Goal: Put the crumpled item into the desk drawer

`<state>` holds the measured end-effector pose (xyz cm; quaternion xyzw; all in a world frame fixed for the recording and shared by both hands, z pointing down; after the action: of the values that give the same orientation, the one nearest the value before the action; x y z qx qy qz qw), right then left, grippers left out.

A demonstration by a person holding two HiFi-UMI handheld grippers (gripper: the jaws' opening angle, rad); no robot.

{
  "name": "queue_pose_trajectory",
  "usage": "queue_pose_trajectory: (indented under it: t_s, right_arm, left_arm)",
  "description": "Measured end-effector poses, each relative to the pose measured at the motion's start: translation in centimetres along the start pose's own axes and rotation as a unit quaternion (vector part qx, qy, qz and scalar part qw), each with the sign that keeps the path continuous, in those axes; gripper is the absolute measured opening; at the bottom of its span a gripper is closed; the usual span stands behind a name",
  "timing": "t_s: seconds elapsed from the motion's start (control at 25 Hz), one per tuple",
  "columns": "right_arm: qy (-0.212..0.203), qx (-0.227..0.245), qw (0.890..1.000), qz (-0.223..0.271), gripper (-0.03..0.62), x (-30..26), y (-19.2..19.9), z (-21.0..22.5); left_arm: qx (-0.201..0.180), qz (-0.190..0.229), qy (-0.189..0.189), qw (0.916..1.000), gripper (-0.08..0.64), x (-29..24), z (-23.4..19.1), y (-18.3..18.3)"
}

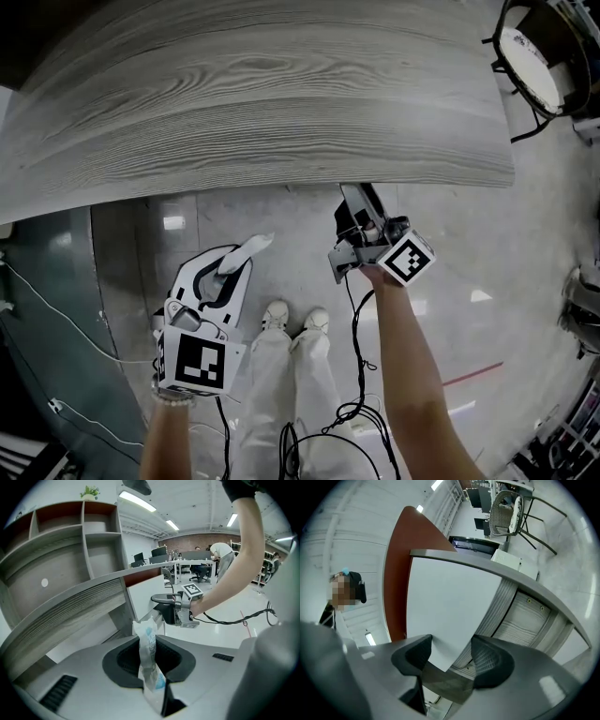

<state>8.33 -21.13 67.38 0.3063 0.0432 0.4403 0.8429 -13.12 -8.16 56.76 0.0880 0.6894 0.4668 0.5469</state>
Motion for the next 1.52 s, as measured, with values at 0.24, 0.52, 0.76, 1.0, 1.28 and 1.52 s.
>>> queue_pose_trajectory:
  t_s: [0.24, 0.52, 0.76, 1.0, 1.28, 1.52]
  right_arm:
    - [-0.014, -0.011, 1.000, 0.025, 0.230, 0.3, 0.5, 0.4]
    - [-0.016, -0.002, 1.000, 0.027, 0.185, 1.0, 0.4, 0.3]
    - [-0.024, -0.013, 0.999, 0.028, 0.167, 2.6, 0.4, -0.6]
    - [-0.024, -0.017, 0.999, 0.014, 0.164, 4.2, 0.9, -0.7]
    - [-0.020, -0.027, 0.999, -0.010, 0.164, 6.6, 1.7, -1.6]
    - [-0.014, -0.022, 0.999, -0.035, 0.163, 7.1, 1.8, -1.8]
  left_arm:
    - [-0.002, -0.001, -0.005, 1.0000, 0.057, -0.2, -0.3, 0.3]
    - [-0.016, 0.007, -0.021, 0.9996, 0.057, 0.4, -0.8, -0.1]
    - [-0.008, 0.010, -0.028, 0.9995, 0.057, 1.5, 0.0, 0.2]
    - [-0.006, 0.013, -0.025, 0.9996, 0.057, 1.0, -0.1, -0.2]
    - [-0.006, 0.018, -0.023, 0.9996, 0.057, 0.9, -0.3, -0.8]
    - [-0.005, 0.021, -0.023, 0.9995, 0.057, 1.2, -0.2, -1.1]
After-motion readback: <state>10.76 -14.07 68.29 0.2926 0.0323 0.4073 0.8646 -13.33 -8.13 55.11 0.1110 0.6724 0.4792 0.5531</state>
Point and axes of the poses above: the fingertips, and each gripper's own axes: x backward along the fingers, z to its right, y out of its underside, the point moved 7 cm from there along x, backward along the fingers, and after that the axes turned 10 degrees about x, right-handed, at the moved point
